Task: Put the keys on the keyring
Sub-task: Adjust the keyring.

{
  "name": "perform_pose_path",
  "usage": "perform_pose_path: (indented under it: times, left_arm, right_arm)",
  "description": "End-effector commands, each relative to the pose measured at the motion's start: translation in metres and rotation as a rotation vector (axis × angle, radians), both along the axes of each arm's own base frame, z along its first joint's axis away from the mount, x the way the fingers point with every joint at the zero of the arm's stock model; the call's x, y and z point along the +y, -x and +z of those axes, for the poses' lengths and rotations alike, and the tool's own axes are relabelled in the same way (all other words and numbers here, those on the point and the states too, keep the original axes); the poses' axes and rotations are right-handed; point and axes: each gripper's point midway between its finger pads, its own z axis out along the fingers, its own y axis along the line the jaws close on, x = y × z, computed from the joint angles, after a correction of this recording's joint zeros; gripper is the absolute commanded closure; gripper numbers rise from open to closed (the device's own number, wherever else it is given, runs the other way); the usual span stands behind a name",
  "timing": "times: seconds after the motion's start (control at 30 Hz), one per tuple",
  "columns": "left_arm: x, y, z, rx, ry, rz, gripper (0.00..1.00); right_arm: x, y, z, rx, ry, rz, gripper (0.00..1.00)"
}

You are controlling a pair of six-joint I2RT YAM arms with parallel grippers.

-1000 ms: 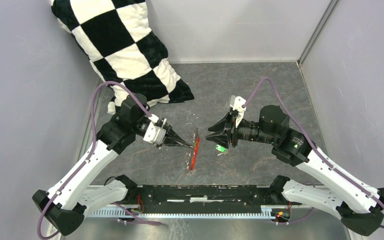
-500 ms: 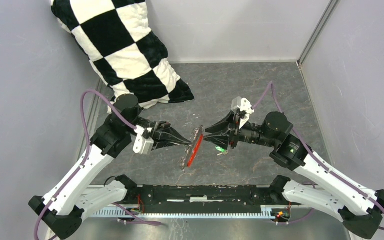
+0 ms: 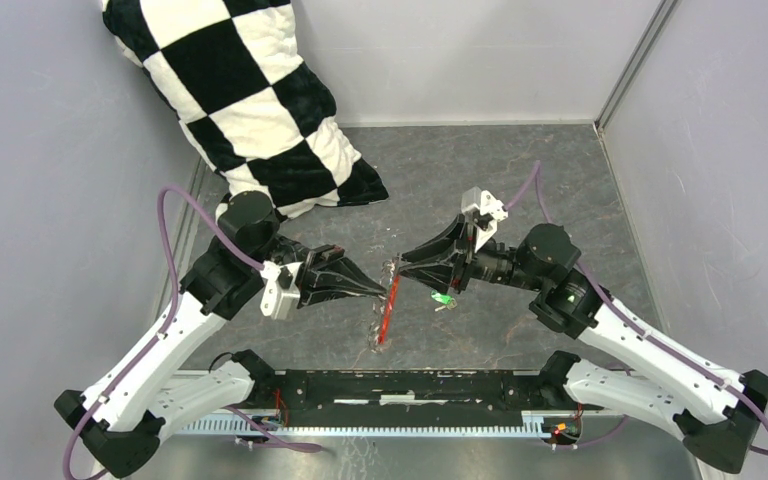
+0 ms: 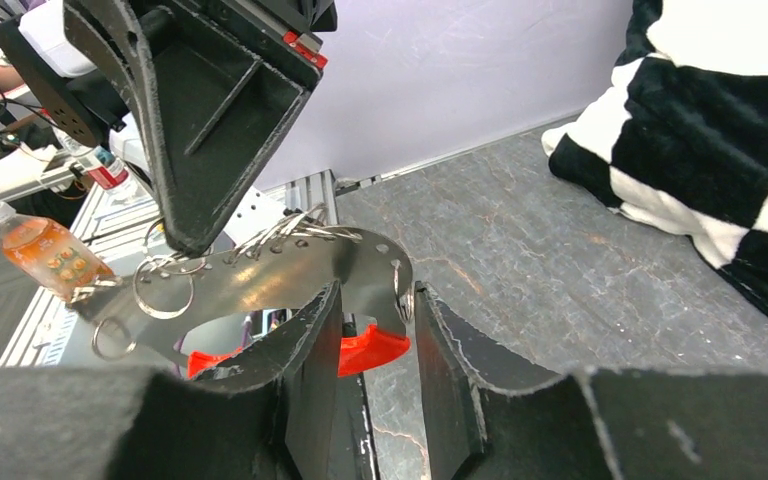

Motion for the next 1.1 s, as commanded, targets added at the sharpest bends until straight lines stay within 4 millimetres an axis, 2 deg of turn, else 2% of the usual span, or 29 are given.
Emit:
perform_pose_path:
  times: [0.0,0.27,0.57,0.73,0.87,1.07]
  left_arm:
    - [0.004,0.014,0.011,-0.027,0.028,-0.049,0.98]
    - [0.005,0.017,0.012,-0.050,0.042,-0.047,0.98]
    - [0.001,0.009,0.005,-0.048,0.034,-0.011,0.98]
    - [-0.002,0.003,-0.002,-0.062,0.028,0.011,0.98]
    - [-0.003,-0.001,-0.008,-0.079,0.026,0.030,0.98]
    - [-0.002,-0.005,-0.023,-0.079,-0.012,0.065,0.98]
  right_arm:
    - [0.007,0.001,0.010,0.006,-0.058,0.035,0.62]
    - [0.018,0.002,0.006,0.046,-0.079,0.084,0.63]
    - [0.027,0.006,0.012,0.070,-0.136,0.145,0.64]
    - [0.030,0.006,0.008,0.083,-0.127,0.157,0.64]
    - [0.029,0.004,0.003,0.078,-0.092,0.142,0.64]
    - [0.020,-0.007,-0.010,0.030,0.055,0.057,0.61]
